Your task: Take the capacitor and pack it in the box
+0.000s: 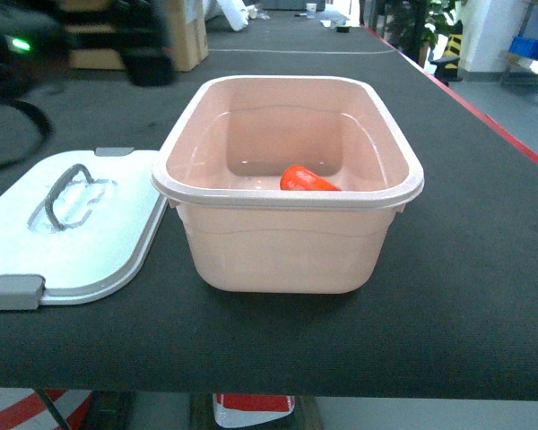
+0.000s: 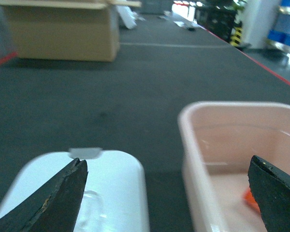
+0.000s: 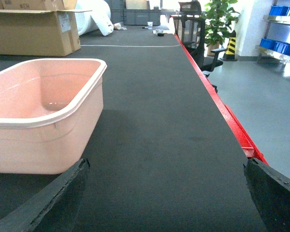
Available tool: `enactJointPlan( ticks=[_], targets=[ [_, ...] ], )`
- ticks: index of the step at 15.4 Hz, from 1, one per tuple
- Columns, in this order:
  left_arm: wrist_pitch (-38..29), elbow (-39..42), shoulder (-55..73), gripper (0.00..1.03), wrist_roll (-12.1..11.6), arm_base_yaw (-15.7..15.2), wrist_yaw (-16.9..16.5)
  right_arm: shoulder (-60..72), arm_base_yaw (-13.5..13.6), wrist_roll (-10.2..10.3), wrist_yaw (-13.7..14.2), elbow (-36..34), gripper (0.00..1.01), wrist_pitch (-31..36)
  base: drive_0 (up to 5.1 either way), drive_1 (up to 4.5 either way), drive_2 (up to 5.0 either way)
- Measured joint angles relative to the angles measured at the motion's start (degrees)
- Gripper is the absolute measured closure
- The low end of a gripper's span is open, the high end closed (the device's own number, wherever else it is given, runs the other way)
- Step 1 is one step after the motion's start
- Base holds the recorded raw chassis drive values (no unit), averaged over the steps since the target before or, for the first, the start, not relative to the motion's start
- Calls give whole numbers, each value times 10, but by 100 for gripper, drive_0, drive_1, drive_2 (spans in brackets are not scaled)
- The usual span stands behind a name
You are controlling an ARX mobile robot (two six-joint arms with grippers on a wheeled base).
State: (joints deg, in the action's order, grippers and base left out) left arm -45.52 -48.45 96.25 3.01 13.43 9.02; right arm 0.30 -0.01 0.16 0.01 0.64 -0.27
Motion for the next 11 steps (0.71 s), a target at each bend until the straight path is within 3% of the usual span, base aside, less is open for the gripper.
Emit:
enactJointPlan(
  ticks=[3,4,5,7,11],
  targets=[
    [-37,12,12,5,-17,-180,-88,0,0,0,0,0,3,0,0,0,0],
    [-52,12,49,5,-22,-229,-123,0,0,0,0,0,3,0,0,0,0],
    [-58,5,83,5,-24,-251,-142,0,0,0,0,0,3,0,0,0,0],
    [-73,-26,153,5,-30,-263,-180,0,0,0,0,0,3,0,0,0,0],
    [-90,-56,208,5,-33,-239,-225,0,0,0,0,0,3,0,0,0,0]
  ],
)
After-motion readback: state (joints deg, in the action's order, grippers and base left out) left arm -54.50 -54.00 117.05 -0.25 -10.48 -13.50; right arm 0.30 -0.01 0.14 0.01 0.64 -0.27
